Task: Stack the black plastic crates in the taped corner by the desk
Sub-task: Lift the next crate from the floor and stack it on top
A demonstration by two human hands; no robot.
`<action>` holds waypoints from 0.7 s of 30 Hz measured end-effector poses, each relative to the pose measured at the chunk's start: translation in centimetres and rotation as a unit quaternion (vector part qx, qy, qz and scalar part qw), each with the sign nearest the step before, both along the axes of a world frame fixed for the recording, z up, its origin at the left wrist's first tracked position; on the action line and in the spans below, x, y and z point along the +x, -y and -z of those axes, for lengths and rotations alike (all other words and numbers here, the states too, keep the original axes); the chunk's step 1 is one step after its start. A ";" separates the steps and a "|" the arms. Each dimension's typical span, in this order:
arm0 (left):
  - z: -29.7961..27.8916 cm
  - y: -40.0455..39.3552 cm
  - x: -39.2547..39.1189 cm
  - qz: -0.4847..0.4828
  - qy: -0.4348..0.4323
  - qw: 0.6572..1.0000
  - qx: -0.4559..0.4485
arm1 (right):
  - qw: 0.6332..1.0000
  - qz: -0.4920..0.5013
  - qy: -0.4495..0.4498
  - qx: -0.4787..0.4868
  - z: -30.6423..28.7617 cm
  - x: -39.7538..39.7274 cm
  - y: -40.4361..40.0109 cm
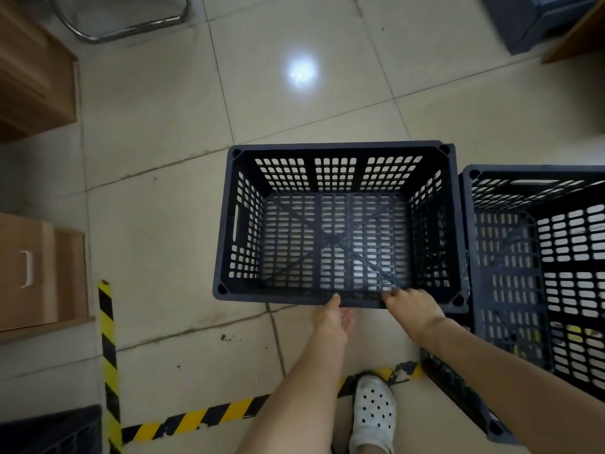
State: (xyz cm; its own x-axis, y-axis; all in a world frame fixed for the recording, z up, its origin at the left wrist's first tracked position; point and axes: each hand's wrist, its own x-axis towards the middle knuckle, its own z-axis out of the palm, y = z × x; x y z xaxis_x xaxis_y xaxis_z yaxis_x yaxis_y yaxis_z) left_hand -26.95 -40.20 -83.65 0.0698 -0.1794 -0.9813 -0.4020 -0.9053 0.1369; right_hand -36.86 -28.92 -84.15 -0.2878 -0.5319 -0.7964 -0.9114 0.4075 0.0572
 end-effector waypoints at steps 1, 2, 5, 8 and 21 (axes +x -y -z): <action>-0.2 0.2 0.0 -0.005 -0.001 1.000 -0.012 | 1.000 -0.004 -0.003 -0.012 -0.4 0.1 0.3; -0.4 0.4 0.1 -0.010 -0.004 1.000 -0.022 | 1.000 -0.005 -0.001 -0.021 -0.9 0.2 0.6; -1.9 1.4 0.2 -0.038 -0.014 0.997 -0.063 | 0.998 0.017 0.031 -0.044 -2.6 0.8 1.9; -3.0 1.5 0.7 -0.025 0.011 0.996 -0.089 | 0.996 0.032 0.065 -0.061 -5.5 2.0 4.4; -11.2 10.1 7.3 0.251 0.107 0.939 -0.210 | 0.939 0.189 0.257 -0.129 -13.2 6.8 11.3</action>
State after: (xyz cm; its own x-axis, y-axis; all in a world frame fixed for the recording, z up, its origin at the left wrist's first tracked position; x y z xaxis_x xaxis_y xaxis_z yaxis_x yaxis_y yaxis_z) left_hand -19.68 -50.31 -72.48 0.0609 -0.6099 -0.7901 -0.8228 -0.4788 0.3061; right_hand -30.04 -40.22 -70.91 -0.1084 -0.6625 -0.7412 -0.5788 0.6483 -0.4947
